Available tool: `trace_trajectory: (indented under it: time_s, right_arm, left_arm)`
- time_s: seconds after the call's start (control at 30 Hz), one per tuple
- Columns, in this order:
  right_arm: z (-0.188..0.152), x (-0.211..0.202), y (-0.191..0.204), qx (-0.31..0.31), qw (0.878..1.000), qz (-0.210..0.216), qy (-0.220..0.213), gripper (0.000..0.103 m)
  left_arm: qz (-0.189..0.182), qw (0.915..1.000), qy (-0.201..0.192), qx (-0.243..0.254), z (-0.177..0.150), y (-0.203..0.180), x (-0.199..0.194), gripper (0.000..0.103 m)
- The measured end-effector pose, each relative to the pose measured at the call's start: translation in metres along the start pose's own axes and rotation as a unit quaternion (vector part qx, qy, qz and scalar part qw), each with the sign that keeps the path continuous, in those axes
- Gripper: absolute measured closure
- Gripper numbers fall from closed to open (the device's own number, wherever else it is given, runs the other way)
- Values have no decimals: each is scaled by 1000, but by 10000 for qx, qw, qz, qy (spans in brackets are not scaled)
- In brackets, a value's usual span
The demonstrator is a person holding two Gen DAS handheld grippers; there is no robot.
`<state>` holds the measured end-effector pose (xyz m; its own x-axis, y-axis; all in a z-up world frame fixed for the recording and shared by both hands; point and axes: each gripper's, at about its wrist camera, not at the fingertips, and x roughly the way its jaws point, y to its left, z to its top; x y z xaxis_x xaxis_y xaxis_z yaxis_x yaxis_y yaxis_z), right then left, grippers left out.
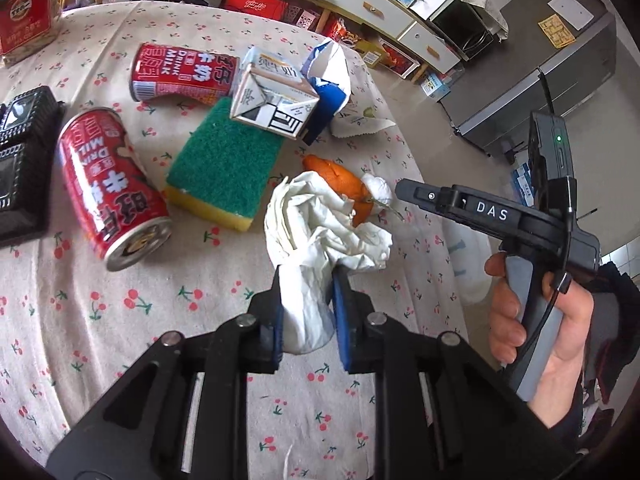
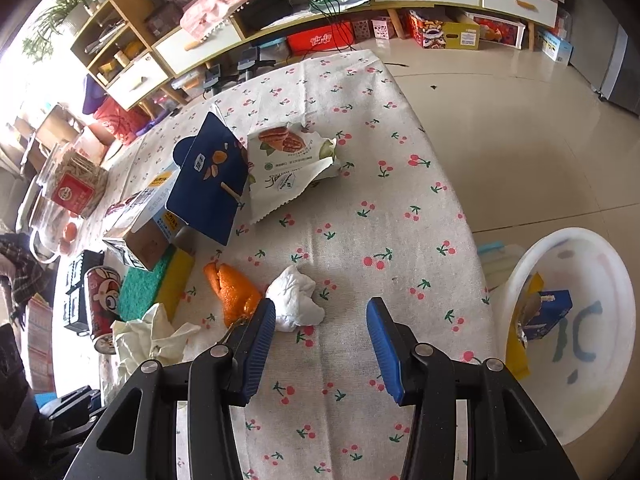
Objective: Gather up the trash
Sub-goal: 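Grasp the crumpled white tissue with the left gripper while the right gripper grasps the orange peel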
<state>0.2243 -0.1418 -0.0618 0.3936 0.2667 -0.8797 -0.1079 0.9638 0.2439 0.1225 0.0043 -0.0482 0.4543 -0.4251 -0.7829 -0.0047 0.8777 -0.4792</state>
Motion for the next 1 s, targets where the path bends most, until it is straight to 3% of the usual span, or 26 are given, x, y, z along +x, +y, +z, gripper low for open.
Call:
trace_trajectory:
  time_s: [0.2,0.4,0.53,0.6,0.63,0.73,1.0]
  right_arm:
    - [-6,1,32,-615,9980,118,-87,49]
    - [-11,17,61,-1158,9930,-193,-129,45]
    - [-18,30,75,-1504,9863,-669,-92,45]
    - [-21,29,79,-1614,9837,-788,-124,52]
    - [-22,29,79,-1645,9827,-838,-116,61]
    - [-22,26,76,-1593,9850,-665,-64,77]
    - [-20,-1,64,-1282,9913,-207,-208,80]
  left_arm:
    - [202,9998,-72,0,-1,2,-9,81]
    - [266,9996,-118,11,0,4,-11,81]
    - [311,9994,-132,-118,4,10,-13,81]
    - [340,9992,-165,-160,5,11,-14,81]
    - [352,9991,-183,-173,6,11,-15,81]
    - [334,9990,-203,-193,5,11,-16,81]
    - [350,9989,-294,-115,4,8,-22,81]
